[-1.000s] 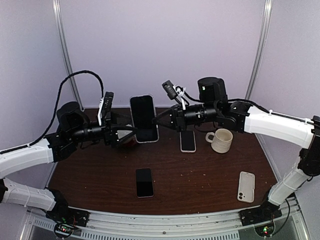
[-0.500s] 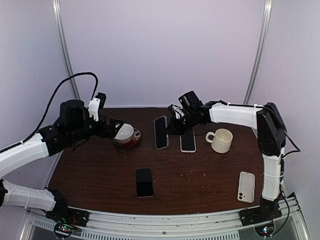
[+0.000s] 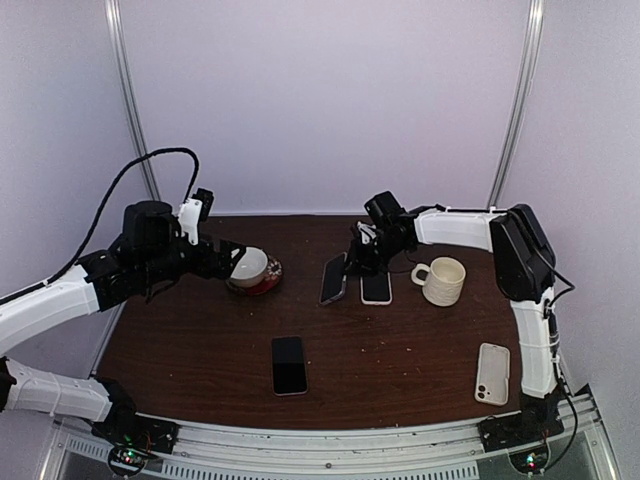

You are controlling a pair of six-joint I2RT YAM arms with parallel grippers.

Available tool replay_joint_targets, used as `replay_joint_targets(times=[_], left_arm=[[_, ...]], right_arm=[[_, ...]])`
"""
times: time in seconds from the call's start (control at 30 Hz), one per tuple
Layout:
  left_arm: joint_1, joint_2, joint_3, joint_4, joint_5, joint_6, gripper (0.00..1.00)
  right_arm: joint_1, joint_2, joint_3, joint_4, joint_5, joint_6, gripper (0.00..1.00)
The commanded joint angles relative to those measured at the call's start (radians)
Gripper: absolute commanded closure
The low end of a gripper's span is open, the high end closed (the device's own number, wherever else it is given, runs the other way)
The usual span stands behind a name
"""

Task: Put the phone into the phone case

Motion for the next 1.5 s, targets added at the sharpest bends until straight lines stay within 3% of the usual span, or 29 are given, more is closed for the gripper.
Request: replay_joint_targets(times=[0.0, 0.37, 0.53, 0.63, 0.73, 0.8, 0.97, 1.17, 1.47], left_arm=[[0.005, 0.002, 0.038, 0.01, -0.004, 0.008, 0.02], [0.014, 0.0, 0.036, 0.007, -0.003, 0.006, 0.02], [0.016, 0.002, 0.038, 0.006, -0.001, 0.005, 0.03], [0.017, 0.003, 0.038, 0.004, 0.001, 0.005, 0.02], [0.017, 0.005, 0.039, 0.002, 0.007, 0.005, 0.02], [0.017, 0.007, 0.039, 0.001, 0.01, 0.007, 0.02], [0.019, 0.021, 0.042, -0.005, 0.021, 0.006, 0.02], [0.018, 0.035, 0.044, -0.011, 0.029, 0.005, 0.02], [0.019, 0.025, 0.045, -0.011, 0.04, 0.011, 0.02]], right_arm=[[-0.028, 0.068, 0.07, -0.06, 0.039, -0.051, 0.79], [-0.01, 0.006, 0.096, -0.157, 0.146, -0.125, 0.79], [0.071, -0.156, 0.092, -0.346, 0.408, -0.239, 0.73], [0.097, -0.273, -0.028, -0.46, 0.608, -0.225, 0.69], [0.097, -0.411, -0.261, -0.505, 0.711, -0.146, 0.66], [0.092, -0.491, -0.411, -0.526, 0.756, -0.082, 0.59], [0.054, -0.626, -0.681, -0.536, 0.786, 0.072, 0.33], [0.026, -0.707, -0.823, -0.52, 0.813, 0.184, 0.32], [-0.006, -0.755, -0.976, -0.382, 0.649, 0.23, 0.37]])
